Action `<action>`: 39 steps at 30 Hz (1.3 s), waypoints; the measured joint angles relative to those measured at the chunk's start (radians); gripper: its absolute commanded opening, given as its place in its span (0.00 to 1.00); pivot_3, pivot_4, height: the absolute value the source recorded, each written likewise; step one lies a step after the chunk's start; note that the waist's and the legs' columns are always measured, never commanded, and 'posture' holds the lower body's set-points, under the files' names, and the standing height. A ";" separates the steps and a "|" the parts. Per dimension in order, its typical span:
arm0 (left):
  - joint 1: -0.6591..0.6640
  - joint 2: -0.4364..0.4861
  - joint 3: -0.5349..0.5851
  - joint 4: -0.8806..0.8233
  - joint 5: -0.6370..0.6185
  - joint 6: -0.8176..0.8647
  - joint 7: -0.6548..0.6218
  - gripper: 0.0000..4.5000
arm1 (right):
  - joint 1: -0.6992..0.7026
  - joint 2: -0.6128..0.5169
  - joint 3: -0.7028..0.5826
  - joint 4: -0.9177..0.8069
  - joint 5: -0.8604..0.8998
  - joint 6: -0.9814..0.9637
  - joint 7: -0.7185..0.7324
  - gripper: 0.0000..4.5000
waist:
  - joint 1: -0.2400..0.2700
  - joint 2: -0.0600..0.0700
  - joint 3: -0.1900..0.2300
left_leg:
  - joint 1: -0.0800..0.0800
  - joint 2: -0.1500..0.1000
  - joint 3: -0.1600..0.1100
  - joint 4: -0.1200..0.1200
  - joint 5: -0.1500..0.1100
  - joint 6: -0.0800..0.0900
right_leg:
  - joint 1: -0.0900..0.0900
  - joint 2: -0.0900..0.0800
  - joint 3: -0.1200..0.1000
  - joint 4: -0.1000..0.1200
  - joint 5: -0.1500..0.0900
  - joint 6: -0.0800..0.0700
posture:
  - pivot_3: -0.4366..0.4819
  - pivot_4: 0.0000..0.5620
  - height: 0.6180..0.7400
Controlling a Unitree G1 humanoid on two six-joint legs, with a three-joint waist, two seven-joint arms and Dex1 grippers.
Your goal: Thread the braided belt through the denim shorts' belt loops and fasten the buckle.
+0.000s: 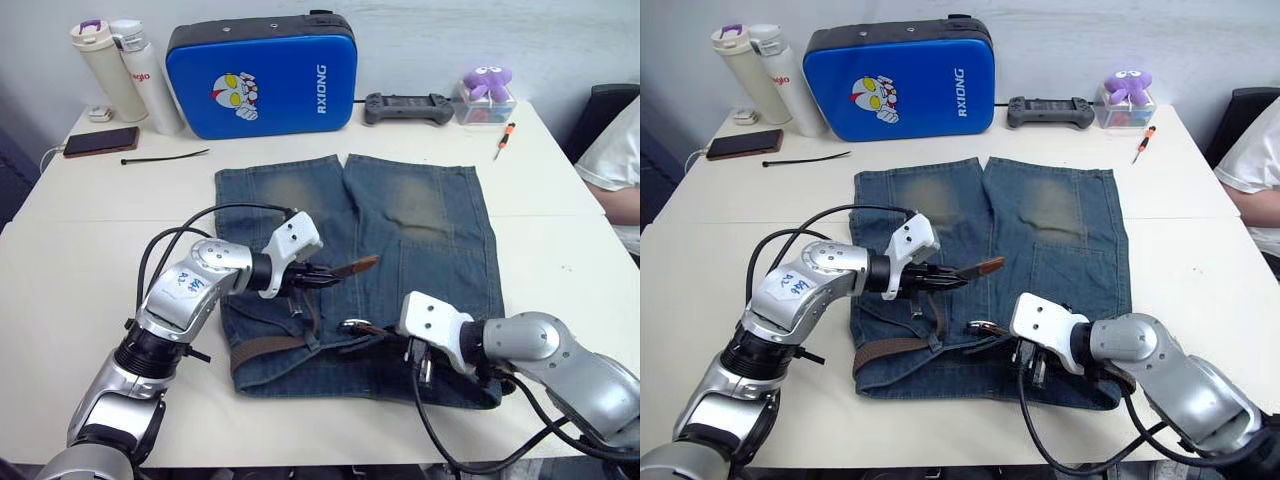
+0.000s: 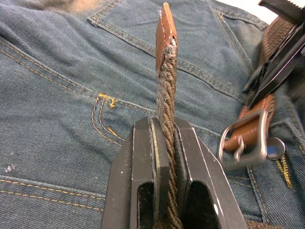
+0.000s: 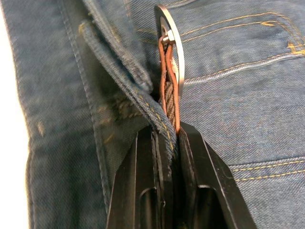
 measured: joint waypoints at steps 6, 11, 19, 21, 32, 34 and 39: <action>0.040 -0.042 0.108 -0.045 -0.117 0.235 0.067 0.00 | 0.039 0.149 -0.111 0.008 0.083 0.169 -0.088 0.00 | -0.009 -0.002 -0.001 | 0.001 0.000 0.000 -0.001 0.000 -0.001 | 0.000 0.000 0.000 0.001 0.000 0.000 | 0.48 0.27 1.00; 0.049 -0.047 0.109 -0.070 -0.134 0.372 0.134 0.00 | 0.049 0.303 -0.231 -0.002 0.118 0.335 -0.209 0.00 | -0.007 -0.003 -0.002 | 0.001 -0.001 -0.001 0.001 0.000 -0.001 | 0.001 0.000 0.000 0.003 0.000 0.000 | 0.48 0.27 1.00; 0.031 -0.073 0.085 -0.106 -0.152 0.472 0.186 0.00 | -0.012 0.499 -0.346 -0.013 0.117 0.543 -0.376 0.00 | -0.013 -0.004 -0.002 | 0.001 -0.001 0.000 -0.001 0.001 -0.002 | 0.000 0.000 0.001 0.003 0.000 0.000 | 0.48 0.27 1.00; 0.030 -0.079 0.081 -0.113 -0.153 0.476 0.194 0.00 | -0.031 0.521 -0.350 -0.015 0.117 0.577 -0.397 0.00 | -0.018 -0.003 -0.002 | 0.001 -0.001 0.000 -0.001 0.001 -0.002 | -0.001 0.000 0.001 0.003 0.000 0.000 | 0.48 0.27 1.00; -0.005 -0.087 0.045 -0.082 -0.134 0.446 0.243 0.00 | -0.074 0.558 -0.349 -0.069 0.129 0.680 -0.425 0.00 | -0.024 -0.003 -0.002 | 0.002 -0.002 0.000 -0.008 0.003 -0.004 | -0.003 0.000 0.002 0.003 0.000 0.000 | 0.48 0.27 1.00; -0.005 -0.085 0.044 -0.080 -0.129 0.431 0.245 0.00 | -0.075 0.557 -0.355 -0.079 0.135 0.689 -0.424 0.00 | -0.023 -0.003 -0.002 | 0.001 -0.002 0.000 -0.010 0.004 -0.005 | -0.004 0.000 0.001 0.003 0.000 0.000 | 0.48 0.27 1.00; -0.006 -0.061 0.016 -0.080 -0.121 0.374 0.224 0.00 | -0.076 0.544 -0.384 -0.101 0.160 0.717 -0.406 0.00 | -0.023 -0.004 -0.002 | 0.002 -0.002 0.000 -0.010 0.004 -0.005 | -0.004 0.000 0.002 0.002 0.000 0.000 | 0.48 0.27 1.00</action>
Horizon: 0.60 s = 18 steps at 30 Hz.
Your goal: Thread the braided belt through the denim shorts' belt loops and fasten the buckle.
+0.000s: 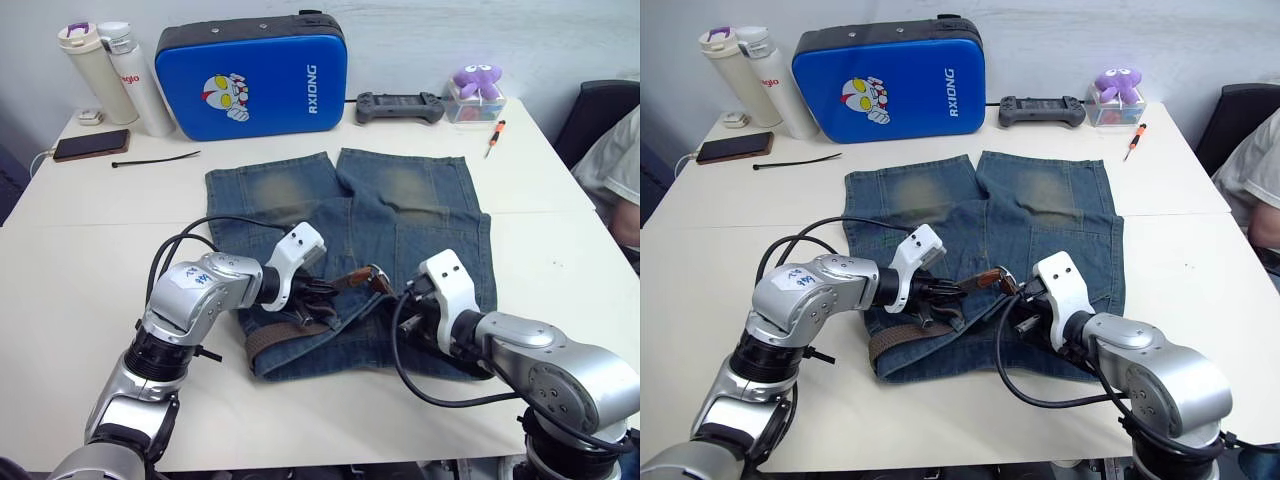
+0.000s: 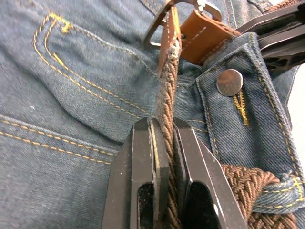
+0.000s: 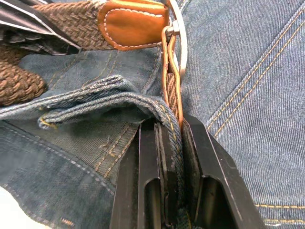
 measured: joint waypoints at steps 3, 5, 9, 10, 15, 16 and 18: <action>-0.006 -0.006 -0.023 0.000 0.009 -0.032 -0.005 0.00 | -0.001 0.000 -0.004 -0.001 0.010 0.000 0.003 0.00 | 0.000 0.000 0.000 | 0.000 0.000 0.000 0.000 0.000 0.000 | 0.000 0.000 0.000 0.000 0.000 0.000 | 0.48 0.27 1.00; -0.009 -0.024 -0.029 0.000 0.010 -0.043 -0.005 0.00 | -0.008 0.000 -0.006 -0.001 0.013 0.000 0.003 0.00 | 0.000 0.000 0.000 | 0.000 0.000 0.000 0.000 0.000 0.000 | 0.000 0.000 0.000 0.000 0.000 0.000 | 0.48 0.27 1.00; -0.009 -0.049 -0.039 0.001 0.018 -0.074 -0.002 0.00 | -0.012 0.000 -0.018 -0.001 0.020 0.000 0.003 0.00 | 0.000 0.000 0.000 | 0.000 0.000 0.000 0.000 0.000 0.000 | 0.000 0.000 0.000 0.000 0.000 0.000 | 0.48 0.27 1.00; -0.009 -0.050 -0.044 0.001 0.025 -0.088 -0.002 0.00 | -0.013 0.000 -0.022 -0.001 0.023 0.000 0.003 0.00 | 0.000 0.000 0.000 | 0.000 0.000 0.000 0.000 0.000 0.000 | 0.000 0.000 0.000 -0.001 0.000 0.000 | 0.48 0.27 1.00; -0.005 -0.050 -0.065 0.035 0.079 -0.205 -0.003 0.00 | -0.035 -0.028 -0.025 -0.001 0.049 0.000 0.027 0.00 | 0.000 0.000 0.000 | 0.000 0.000 0.000 0.000 0.000 0.000 | 0.000 0.000 0.000 -0.001 0.000 0.000 | 0.48 0.27 1.00; -0.005 -0.049 -0.071 0.042 0.093 -0.232 -0.003 0.00 | -0.039 -0.038 -0.023 -0.001 0.058 0.000 0.036 0.00 | 0.000 0.000 0.000 | 0.000 0.000 0.000 -0.001 0.000 0.000 | 0.000 0.000 0.000 -0.001 0.000 0.000 | 0.48 0.27 1.00; -0.005 -0.037 -0.093 0.056 0.133 -0.294 -0.010 0.00 | -0.044 -0.054 -0.020 -0.001 0.069 -0.001 0.049 0.00 | 0.000 0.000 0.000 | 0.000 0.000 0.000 -0.001 0.000 0.000 | 0.000 0.000 0.000 -0.001 0.000 0.000 | 0.48 0.27 1.00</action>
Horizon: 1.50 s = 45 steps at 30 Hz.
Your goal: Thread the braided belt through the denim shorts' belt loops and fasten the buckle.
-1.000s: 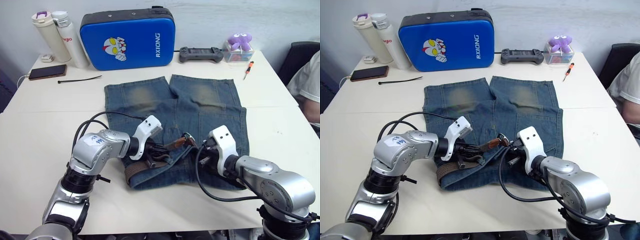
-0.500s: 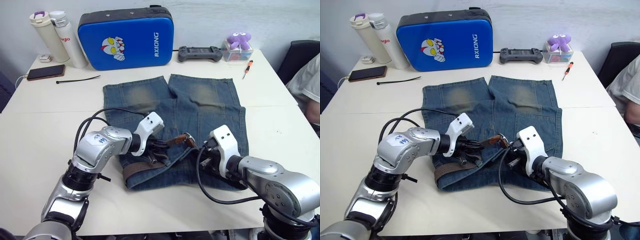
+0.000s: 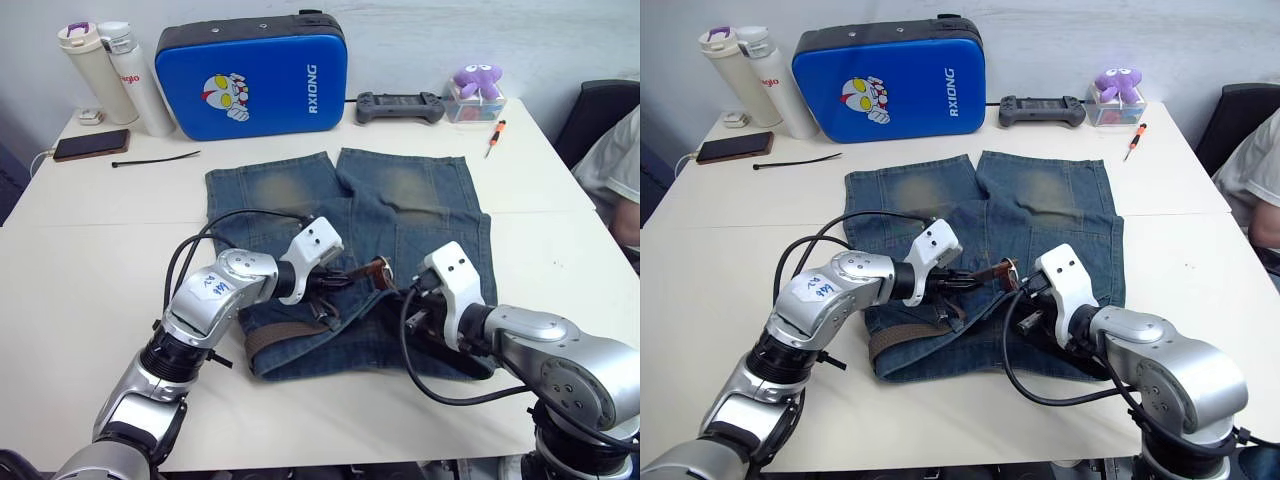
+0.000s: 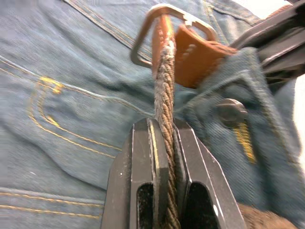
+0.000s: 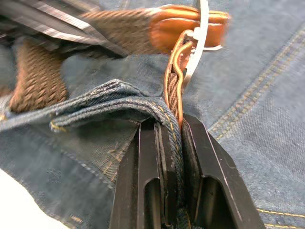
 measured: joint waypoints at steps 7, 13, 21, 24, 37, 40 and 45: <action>0.001 0.021 -0.051 0.026 0.092 -0.159 -0.041 0.00 | -0.005 -0.086 0.023 0.001 0.030 -0.038 0.042 0.00 | 0.002 0.000 0.000 | 0.000 0.000 0.000 0.000 0.000 0.001 | 0.000 0.000 0.000 -0.001 0.000 0.000 | 0.48 0.27 1.00; 0.013 -0.051 -0.051 0.052 0.097 -0.174 -0.039 0.00 | -0.003 -0.138 0.049 0.003 0.056 -0.066 0.078 0.00 | 0.000 0.000 0.000 | 0.000 0.000 0.000 0.000 0.000 0.001 | 0.000 0.000 0.000 -0.001 0.000 0.000 | 0.48 0.27 1.00; 0.042 -0.049 -0.062 0.040 0.101 -0.178 -0.076 0.00 | -0.002 -0.275 0.139 0.005 0.057 -0.157 0.127 0.00 | 0.002 0.000 0.000 | -0.001 0.000 0.000 0.000 0.001 0.002 | 0.001 0.000 0.000 -0.002 0.000 0.000 | 0.48 0.27 1.00; 0.047 -0.047 -0.067 0.036 0.108 -0.184 -0.086 0.00 | 0.015 -0.365 0.176 0.007 0.042 -0.253 0.169 0.22 | 0.003 0.000 0.000 | -0.001 0.000 0.000 0.000 0.000 0.002 | 0.001 0.000 -0.001 -0.003 0.000 0.000 | 0.48 0.27 1.00; 0.050 -0.057 -0.069 0.031 0.130 -0.214 -0.089 0.00 | -0.032 -0.619 0.039 0.110 0.090 -0.565 0.445 0.99 | 0.004 -0.001 0.000 | 0.000 0.000 0.000 0.000 0.000 0.003 | 0.003 0.000 -0.001 -0.005 0.000 0.000 | 0.48 0.27 1.00; 0.049 -0.059 -0.070 0.031 0.136 -0.234 -0.099 0.00 | -0.066 -0.660 0.106 0.188 -0.022 -0.698 0.463 0.99 | 0.004 -0.001 0.000 | 0.000 0.000 0.000 0.000 0.000 0.004 | 0.003 0.000 -0.001 -0.006 0.000 0.000 | 0.48 0.27 1.00; 0.043 -0.073 -0.075 0.031 0.143 -0.264 -0.120 0.00 | -0.131 -0.663 0.271 0.336 -0.214 -0.923 0.522 0.99 | 0.004 -0.001 0.000 | 0.000 0.000 0.000 0.000 0.000 0.003 | 0.003 0.000 -0.001 -0.006 0.000 0.000 | 0.48 0.27 1.00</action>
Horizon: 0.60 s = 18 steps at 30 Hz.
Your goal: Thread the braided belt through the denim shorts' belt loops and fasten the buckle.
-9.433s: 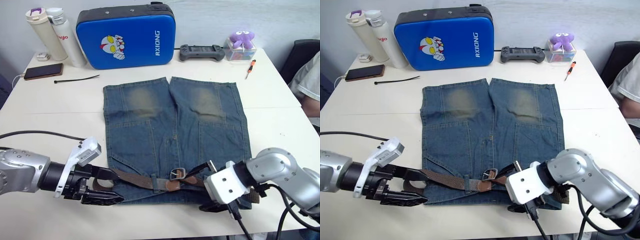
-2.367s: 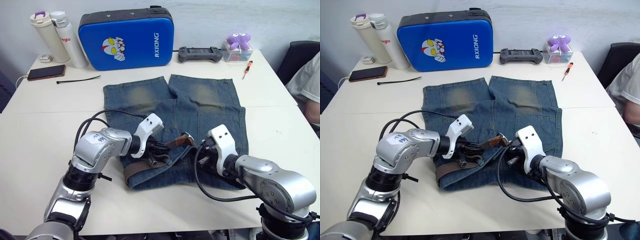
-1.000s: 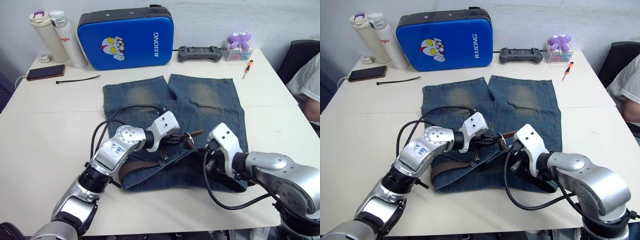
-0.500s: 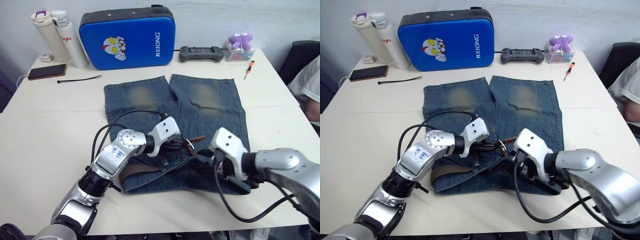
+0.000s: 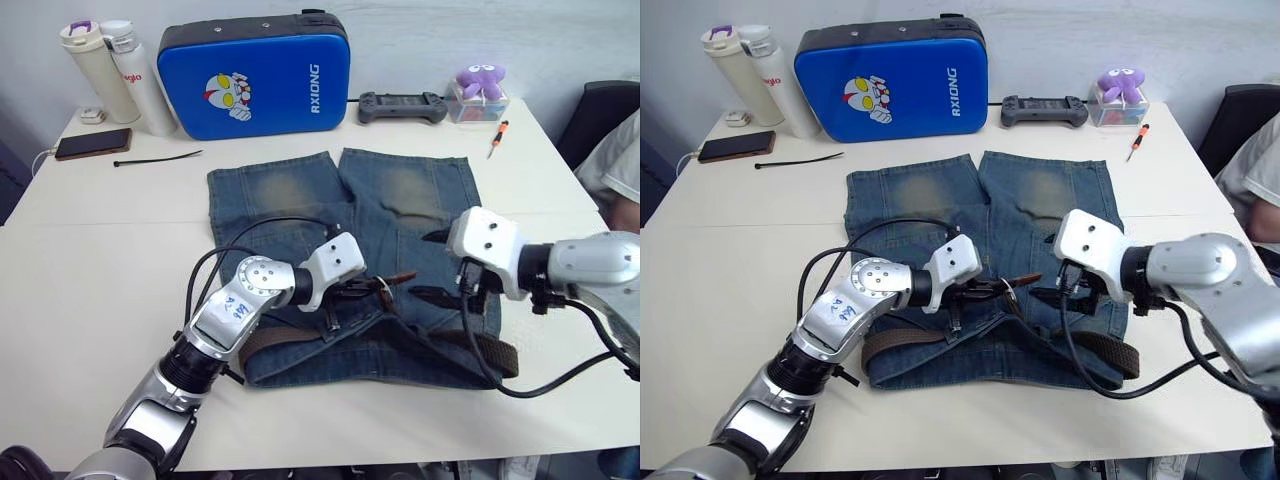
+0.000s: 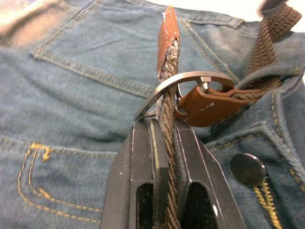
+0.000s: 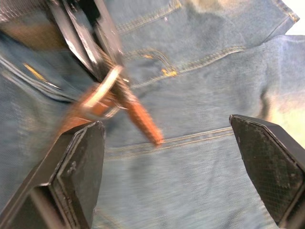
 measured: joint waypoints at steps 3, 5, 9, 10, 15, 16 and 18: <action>-0.005 -0.004 0.001 0.001 0.003 -0.009 -0.007 0.00 | -0.021 0.010 0.045 0.043 -0.044 -0.062 0.037 0.88 | 0.001 0.000 0.000 | 0.000 0.000 0.000 0.000 0.000 0.000 | 0.000 0.000 0.000 0.000 0.000 0.000 | 0.48 0.27 1.00; -0.007 -0.004 0.001 0.001 0.004 -0.011 -0.009 0.00 | -0.028 0.032 0.057 0.060 -0.055 -0.077 0.053 0.71 | 0.002 0.000 0.000 | 0.000 0.000 0.000 0.000 0.000 0.000 | 0.000 0.000 0.000 0.000 0.000 0.000 | 0.48 0.27 1.00; -0.007 -0.003 0.006 0.001 0.004 -0.012 -0.017 0.00 | -0.029 0.039 0.069 0.061 -0.070 -0.094 0.073 0.24 | 0.003 0.000 0.000 | 0.000 0.000 0.000 0.000 0.000 0.000 | 0.000 0.000 0.000 0.000 0.000 0.000 | 0.48 0.27 1.00; -0.007 -0.001 0.007 0.001 0.005 -0.016 -0.020 0.00 | -0.029 0.039 0.070 0.061 -0.079 -0.099 0.078 0.14 | 0.003 0.000 0.000 | 0.000 0.000 0.000 0.000 0.000 0.000 | 0.000 0.000 0.000 0.000 0.000 0.000 | 0.48 0.27 1.00; -0.006 0.016 0.043 0.000 -0.028 -0.020 -0.065 0.38 | -0.029 0.038 0.073 0.063 -0.127 -0.154 0.103 0.00 | 0.003 0.000 0.000 | 0.000 0.000 0.000 0.000 0.000 0.000 | 0.000 0.000 0.000 0.000 0.000 0.000 | 0.48 0.27 1.00; -0.006 0.020 0.057 -0.003 -0.049 -0.010 -0.080 0.45 | -0.029 0.037 0.073 0.065 -0.142 -0.174 0.106 0.00 | 0.002 0.000 0.000 | 0.000 0.000 0.000 0.000 0.000 0.000 | 0.000 0.000 0.000 0.000 0.000 0.000 | 0.48 0.27 1.00; -0.006 0.033 0.094 -0.018 -0.109 0.030 -0.124 0.67 | -0.026 0.028 0.073 0.086 -0.182 -0.251 0.118 0.00 | 0.001 0.000 0.000 | 0.000 0.000 0.000 0.000 0.000 0.000 | 0.000 0.000 0.000 0.000 0.000 0.000 | 0.48 0.27 1.00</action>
